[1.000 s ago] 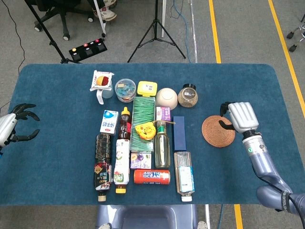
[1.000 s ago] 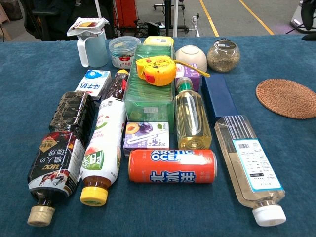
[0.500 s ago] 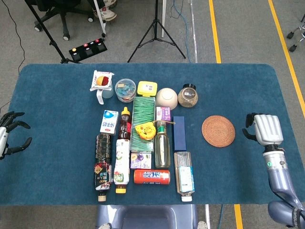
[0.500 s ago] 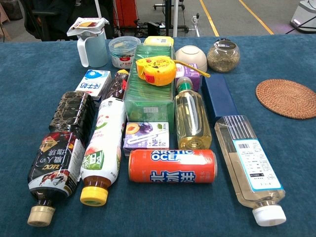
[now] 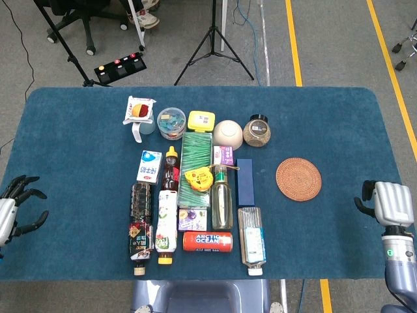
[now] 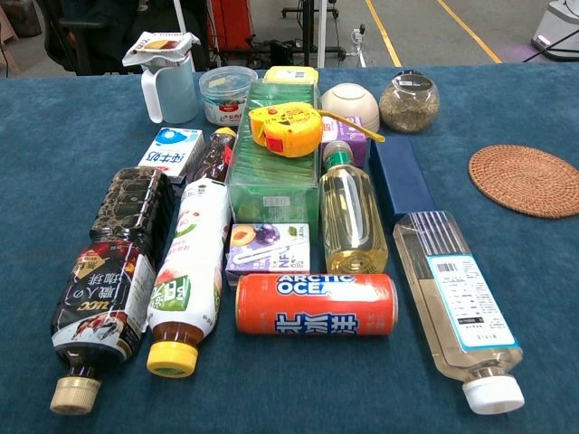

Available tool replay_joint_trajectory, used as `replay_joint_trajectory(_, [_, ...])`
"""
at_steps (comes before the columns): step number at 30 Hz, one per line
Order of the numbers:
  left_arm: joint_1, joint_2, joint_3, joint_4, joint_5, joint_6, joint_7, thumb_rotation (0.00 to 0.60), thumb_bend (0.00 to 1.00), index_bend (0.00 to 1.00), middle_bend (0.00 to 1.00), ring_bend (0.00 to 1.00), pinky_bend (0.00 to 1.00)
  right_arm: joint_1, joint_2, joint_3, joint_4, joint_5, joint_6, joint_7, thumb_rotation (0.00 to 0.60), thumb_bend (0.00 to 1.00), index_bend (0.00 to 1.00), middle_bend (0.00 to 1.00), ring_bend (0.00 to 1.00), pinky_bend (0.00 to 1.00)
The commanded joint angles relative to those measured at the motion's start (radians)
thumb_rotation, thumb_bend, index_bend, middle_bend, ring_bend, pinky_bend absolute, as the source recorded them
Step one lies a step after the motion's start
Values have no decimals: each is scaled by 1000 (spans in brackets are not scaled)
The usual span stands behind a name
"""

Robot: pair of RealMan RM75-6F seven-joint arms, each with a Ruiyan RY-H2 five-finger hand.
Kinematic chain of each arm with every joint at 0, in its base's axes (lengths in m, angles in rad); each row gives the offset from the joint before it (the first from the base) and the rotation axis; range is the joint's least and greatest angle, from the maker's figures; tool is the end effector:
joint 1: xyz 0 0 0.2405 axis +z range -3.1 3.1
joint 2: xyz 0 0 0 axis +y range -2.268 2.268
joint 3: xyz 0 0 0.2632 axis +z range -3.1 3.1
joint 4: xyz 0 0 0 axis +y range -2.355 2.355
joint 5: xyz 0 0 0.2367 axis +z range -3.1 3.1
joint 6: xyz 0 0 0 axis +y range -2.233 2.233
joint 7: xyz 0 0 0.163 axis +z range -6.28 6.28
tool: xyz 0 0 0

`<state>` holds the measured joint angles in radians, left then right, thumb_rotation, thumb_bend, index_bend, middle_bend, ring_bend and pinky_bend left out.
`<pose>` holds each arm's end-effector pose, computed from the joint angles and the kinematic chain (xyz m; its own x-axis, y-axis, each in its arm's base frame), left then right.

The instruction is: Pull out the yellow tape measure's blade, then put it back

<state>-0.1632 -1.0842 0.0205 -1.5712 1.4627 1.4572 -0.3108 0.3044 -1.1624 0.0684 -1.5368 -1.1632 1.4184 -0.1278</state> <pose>-0.3386 0.2136 0.1433 0.1752 0.0661 0.9823 0.9845 -0.0168 -0.1744 -0.3387 -0.2796 0.1459 0.4903 0.0267 0.8712 -0.8656 0.1319 0.4831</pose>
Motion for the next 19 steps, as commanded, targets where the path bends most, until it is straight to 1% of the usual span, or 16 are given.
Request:
replay_joint_trajectory(1, [37,1,27,-21,22,29,10,600,310,405,180,78,276,-55,13,-26,-28,-35,46,13,600,295,746,691,680,600])
replay_joint_trajectory(8, [98,-8,65,-35,87,91,20,600,307,405,200,97,276,-155,20,-54,-52,-84,133,32,600,295,758,711,699,614])
replay_joint_trajectory(13, [105,-15,69,-39,124,101,29,600,308,405,208,107,276,-186,23,-53,-52,-111,151,49,600,294,760,713,700,616])
replay_joint_trajectory(19, [101,-18,61,-49,130,87,48,600,307,405,208,106,276,-202,18,-39,-42,-126,140,64,600,294,760,713,699,616])
